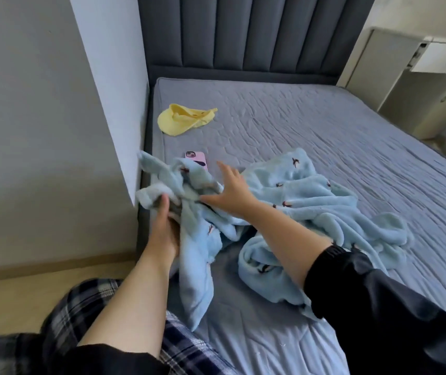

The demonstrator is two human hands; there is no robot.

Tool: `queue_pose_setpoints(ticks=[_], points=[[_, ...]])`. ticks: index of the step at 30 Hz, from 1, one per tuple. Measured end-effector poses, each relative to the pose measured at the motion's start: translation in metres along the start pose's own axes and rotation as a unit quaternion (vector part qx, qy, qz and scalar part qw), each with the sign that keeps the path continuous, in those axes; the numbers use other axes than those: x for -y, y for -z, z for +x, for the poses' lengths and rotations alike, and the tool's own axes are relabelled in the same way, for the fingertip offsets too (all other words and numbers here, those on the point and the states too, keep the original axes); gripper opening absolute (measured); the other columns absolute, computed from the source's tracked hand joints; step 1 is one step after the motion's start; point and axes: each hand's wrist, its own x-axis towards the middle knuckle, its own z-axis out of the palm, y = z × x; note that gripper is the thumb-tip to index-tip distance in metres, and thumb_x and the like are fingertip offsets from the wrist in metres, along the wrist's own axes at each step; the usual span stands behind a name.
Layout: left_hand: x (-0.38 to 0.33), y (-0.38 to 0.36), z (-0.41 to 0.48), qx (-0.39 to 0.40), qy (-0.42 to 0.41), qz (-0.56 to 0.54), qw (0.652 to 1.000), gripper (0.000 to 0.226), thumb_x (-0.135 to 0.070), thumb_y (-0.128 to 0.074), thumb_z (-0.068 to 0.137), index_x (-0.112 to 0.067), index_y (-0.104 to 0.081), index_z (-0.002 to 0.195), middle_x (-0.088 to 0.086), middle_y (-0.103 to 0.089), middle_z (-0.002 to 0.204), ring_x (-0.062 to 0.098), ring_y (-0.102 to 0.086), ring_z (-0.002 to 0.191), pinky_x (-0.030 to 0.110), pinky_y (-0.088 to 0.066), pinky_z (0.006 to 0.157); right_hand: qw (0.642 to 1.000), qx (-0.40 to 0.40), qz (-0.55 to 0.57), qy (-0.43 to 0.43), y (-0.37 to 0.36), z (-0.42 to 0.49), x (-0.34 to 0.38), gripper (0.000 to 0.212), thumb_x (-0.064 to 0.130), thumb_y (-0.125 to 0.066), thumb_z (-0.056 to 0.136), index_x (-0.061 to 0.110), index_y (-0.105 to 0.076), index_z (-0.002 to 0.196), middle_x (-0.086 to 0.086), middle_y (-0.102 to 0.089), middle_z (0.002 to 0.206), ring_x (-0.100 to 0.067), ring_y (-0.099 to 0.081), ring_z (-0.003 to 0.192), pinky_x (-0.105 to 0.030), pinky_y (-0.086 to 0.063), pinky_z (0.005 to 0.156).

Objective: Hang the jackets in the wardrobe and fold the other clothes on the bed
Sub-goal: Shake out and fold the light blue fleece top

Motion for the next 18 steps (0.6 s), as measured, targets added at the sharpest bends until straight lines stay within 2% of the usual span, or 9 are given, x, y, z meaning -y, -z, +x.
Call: queue_pose_setpoints(ticks=[2, 4, 6, 8, 10, 11, 13, 15, 18], points=[[0.011, -0.001, 0.003, 0.058, 0.045, 0.06, 0.995, 0.055, -0.057, -0.049, 0.082, -0.014, -0.067, 0.111, 0.012, -0.068, 0.112, 0.021, -0.064, 0.106, 0.03, -0.051, 0.091, 0.994, 0.025, -0.107, -0.012, -0.003, 0.001, -0.031, 0.102, 0.055, -0.073, 0.072, 0.035, -0.009, 0.149, -0.003, -0.012, 0.157, -0.029, -0.009, 0.145, -0.057, -0.009, 0.114], [0.017, -0.001, 0.007, 0.051, 0.074, 0.108, 0.99, 0.053, -0.054, -0.057, 0.079, -0.012, -0.07, 0.11, 0.014, -0.07, 0.111, 0.023, -0.066, 0.106, 0.033, -0.052, 0.088, 0.978, 0.074, -0.188, -0.06, -0.006, 0.002, -0.064, 0.109, 0.062, -0.071, 0.068, 0.041, 0.0, 0.148, -0.004, -0.001, 0.16, -0.03, 0.002, 0.147, -0.062, 0.001, 0.111], [0.019, 0.004, 0.013, -0.004, 0.087, 0.14, 0.986, 0.055, -0.053, -0.067, 0.076, -0.012, -0.067, 0.114, 0.01, -0.071, 0.107, 0.023, -0.066, 0.104, 0.036, -0.05, 0.092, 0.952, 0.071, -0.27, -0.127, -0.002, -0.003, -0.099, 0.106, 0.052, -0.068, 0.074, 0.036, 0.004, 0.15, -0.003, -0.002, 0.16, -0.029, 0.002, 0.147, -0.062, 0.004, 0.11], [0.02, 0.006, 0.018, -0.109, 0.078, 0.21, 0.968, 0.056, -0.053, -0.069, 0.078, -0.013, -0.063, 0.117, 0.007, -0.069, 0.111, 0.022, -0.063, 0.104, 0.036, -0.048, 0.091, 0.925, 0.02, -0.339, -0.17, 0.006, -0.007, -0.13, 0.081, 0.025, -0.057, 0.083, 0.028, -0.013, 0.15, -0.004, -0.026, 0.152, -0.027, -0.015, 0.143, -0.064, 0.001, 0.112], [0.023, 0.01, 0.022, -0.219, 0.032, 0.296, 0.929, 0.06, -0.051, -0.067, 0.082, -0.011, -0.054, 0.125, 0.007, -0.062, 0.118, 0.023, -0.057, 0.1, 0.035, -0.043, 0.084, 0.921, -0.032, -0.339, -0.19, 0.014, -0.007, -0.145, 0.038, 0.012, -0.044, 0.087, 0.019, -0.049, 0.124, -0.007, -0.051, 0.127, -0.029, -0.039, 0.127, -0.062, -0.01, 0.113], [0.024, 0.012, 0.022, -0.262, -0.017, 0.318, 0.911, 0.062, -0.046, -0.07, 0.081, -0.01, -0.048, 0.127, 0.008, -0.059, 0.12, 0.024, -0.056, 0.101, 0.033, -0.041, 0.083, 0.933, -0.058, -0.29, -0.205, 0.018, -0.005, -0.145, 0.024, 0.01, -0.041, 0.089, 0.016, -0.054, 0.108, -0.009, -0.057, 0.116, -0.031, -0.047, 0.117, -0.056, -0.021, 0.111], [0.021, 0.012, 0.023, -0.286, -0.14, 0.309, 0.896, 0.08, -0.032, -0.078, 0.075, -0.008, -0.033, 0.137, 0.012, -0.049, 0.134, 0.022, -0.051, 0.117, 0.028, -0.039, 0.091, 0.955, -0.11, -0.136, -0.238, 0.022, 0.004, -0.132, 0.024, 0.007, -0.04, 0.091, 0.008, -0.058, 0.106, -0.013, -0.061, 0.111, -0.033, -0.055, 0.104, -0.042, -0.041, 0.096], [0.022, 0.01, 0.029, -0.219, -0.227, 0.369, 0.874, 0.112, -0.026, -0.085, 0.069, -0.009, -0.01, 0.15, 0.015, -0.02, 0.153, 0.018, -0.027, 0.137, 0.032, -0.029, 0.11, 0.966, -0.141, -0.002, -0.218, 0.027, 0.015, -0.104, 0.027, 0.006, -0.039, 0.093, 0.004, -0.057, 0.114, -0.011, -0.059, 0.111, -0.027, -0.054, 0.101, -0.031, -0.044, 0.085], [0.032, 0.003, 0.033, -0.111, -0.254, 0.491, 0.826, 0.132, -0.027, -0.089, 0.061, -0.021, 0.007, 0.152, 0.015, 0.003, 0.157, 0.026, -0.007, 0.146, 0.041, -0.021, 0.117, 0.943, -0.117, 0.246, -0.19, 0.029, 0.034, -0.04, 0.032, 0.005, -0.032, 0.099, 0.007, -0.052, 0.124, -0.009, -0.054, 0.113, -0.022, -0.051, 0.102, -0.026, -0.044, 0.086]])
